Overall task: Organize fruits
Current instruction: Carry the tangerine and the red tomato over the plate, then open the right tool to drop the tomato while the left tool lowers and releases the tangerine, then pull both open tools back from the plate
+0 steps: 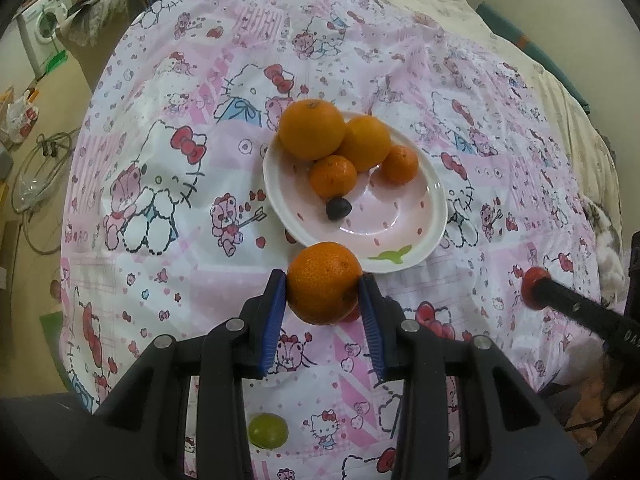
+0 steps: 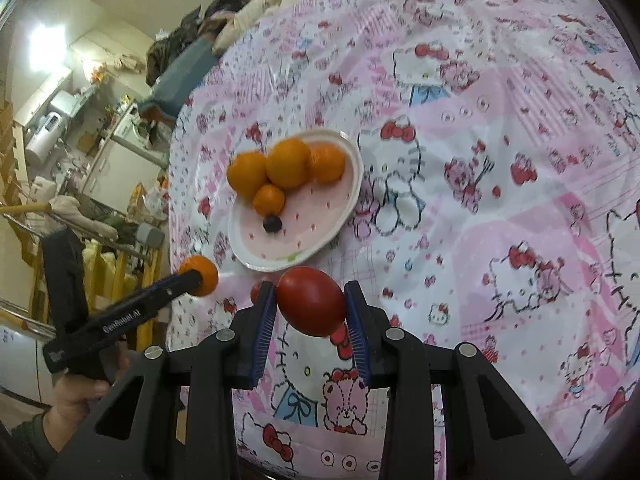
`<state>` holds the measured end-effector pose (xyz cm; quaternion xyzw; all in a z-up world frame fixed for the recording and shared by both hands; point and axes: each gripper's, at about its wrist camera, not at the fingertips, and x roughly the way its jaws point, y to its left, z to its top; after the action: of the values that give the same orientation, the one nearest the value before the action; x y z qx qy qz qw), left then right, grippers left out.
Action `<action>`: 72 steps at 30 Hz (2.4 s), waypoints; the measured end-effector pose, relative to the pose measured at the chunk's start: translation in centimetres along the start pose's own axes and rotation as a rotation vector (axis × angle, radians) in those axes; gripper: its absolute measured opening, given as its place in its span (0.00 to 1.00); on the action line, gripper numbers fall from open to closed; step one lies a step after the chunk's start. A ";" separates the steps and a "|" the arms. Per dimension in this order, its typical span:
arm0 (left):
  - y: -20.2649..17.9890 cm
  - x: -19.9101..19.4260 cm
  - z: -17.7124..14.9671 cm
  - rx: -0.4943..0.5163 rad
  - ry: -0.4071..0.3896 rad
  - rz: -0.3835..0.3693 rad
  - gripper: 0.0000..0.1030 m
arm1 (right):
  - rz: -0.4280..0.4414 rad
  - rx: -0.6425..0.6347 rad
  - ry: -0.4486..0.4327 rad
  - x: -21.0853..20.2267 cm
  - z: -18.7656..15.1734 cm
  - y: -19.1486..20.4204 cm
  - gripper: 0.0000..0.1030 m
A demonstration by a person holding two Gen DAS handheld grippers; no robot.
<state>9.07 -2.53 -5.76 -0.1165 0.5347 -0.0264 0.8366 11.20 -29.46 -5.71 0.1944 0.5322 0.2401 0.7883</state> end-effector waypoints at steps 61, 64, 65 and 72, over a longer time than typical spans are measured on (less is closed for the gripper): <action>-5.5 8.7 8.3 0.079 0.012 0.019 0.34 | -0.030 0.156 -0.036 3.8 6.7 -5.0 0.67; -5.3 8.9 8.6 0.067 0.021 0.017 0.44 | -0.024 0.157 -0.037 3.5 6.6 -4.9 0.67; -5.1 8.9 8.7 0.061 0.021 0.027 0.61 | -0.023 0.157 -0.038 3.4 6.6 -4.9 0.67; -4.1 8.0 8.9 0.028 -0.006 0.063 0.81 | -0.015 0.148 -0.041 3.2 6.6 -4.4 0.67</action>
<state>20.83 -6.39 -8.41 -0.0878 0.5351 -0.0073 0.8402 19.09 -31.46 -8.22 0.2531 0.5336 0.1899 0.7843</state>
